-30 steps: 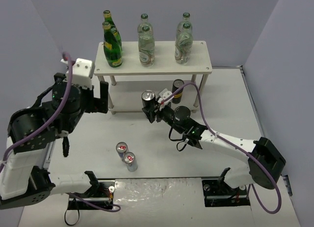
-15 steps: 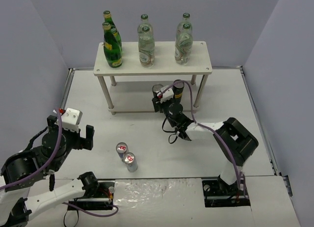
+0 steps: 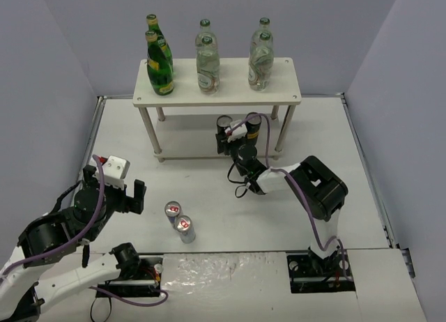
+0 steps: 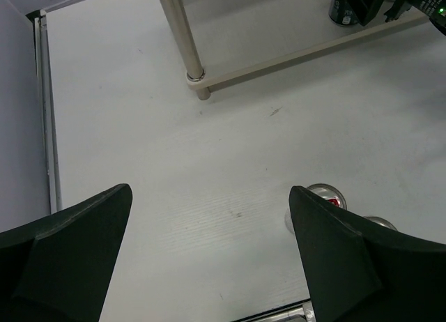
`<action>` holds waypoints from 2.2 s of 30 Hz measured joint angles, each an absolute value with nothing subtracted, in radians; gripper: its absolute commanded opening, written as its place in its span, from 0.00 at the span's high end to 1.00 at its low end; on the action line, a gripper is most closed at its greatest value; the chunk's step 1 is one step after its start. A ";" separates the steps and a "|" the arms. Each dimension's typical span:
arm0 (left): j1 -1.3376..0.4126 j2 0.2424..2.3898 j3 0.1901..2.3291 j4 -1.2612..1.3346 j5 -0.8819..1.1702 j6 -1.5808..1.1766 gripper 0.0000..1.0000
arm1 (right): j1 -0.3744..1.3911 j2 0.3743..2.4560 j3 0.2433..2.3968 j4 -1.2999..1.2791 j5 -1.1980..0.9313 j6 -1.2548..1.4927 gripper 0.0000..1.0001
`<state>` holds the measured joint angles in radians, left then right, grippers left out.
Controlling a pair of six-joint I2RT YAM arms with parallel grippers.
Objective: Place and organize the beverage onto the shelf
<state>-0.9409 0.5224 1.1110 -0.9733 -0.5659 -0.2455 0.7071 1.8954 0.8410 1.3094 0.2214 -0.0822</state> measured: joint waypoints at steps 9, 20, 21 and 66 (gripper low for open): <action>-0.941 0.533 1.082 -0.944 -0.542 -0.252 0.06 | 0.697 1.978 0.908 1.369 0.250 -0.073 0.86; -0.941 0.532 1.065 -0.932 -0.535 -0.271 0.06 | 0.693 1.988 0.899 1.327 0.263 -0.072 0.05; -0.941 0.531 1.065 -0.931 -0.535 -0.273 0.06 | 0.694 1.988 0.893 1.323 0.259 -0.072 0.04; -0.955 1.095 1.054 -1.242 -0.467 -1.454 0.15 | 0.963 0.943 0.532 0.625 0.544 0.124 0.00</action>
<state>-0.9546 1.0946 1.0538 -1.2415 -0.4667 -1.4540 0.9627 0.9428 0.5323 0.6250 0.5438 0.1238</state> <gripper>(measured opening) 0.924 0.999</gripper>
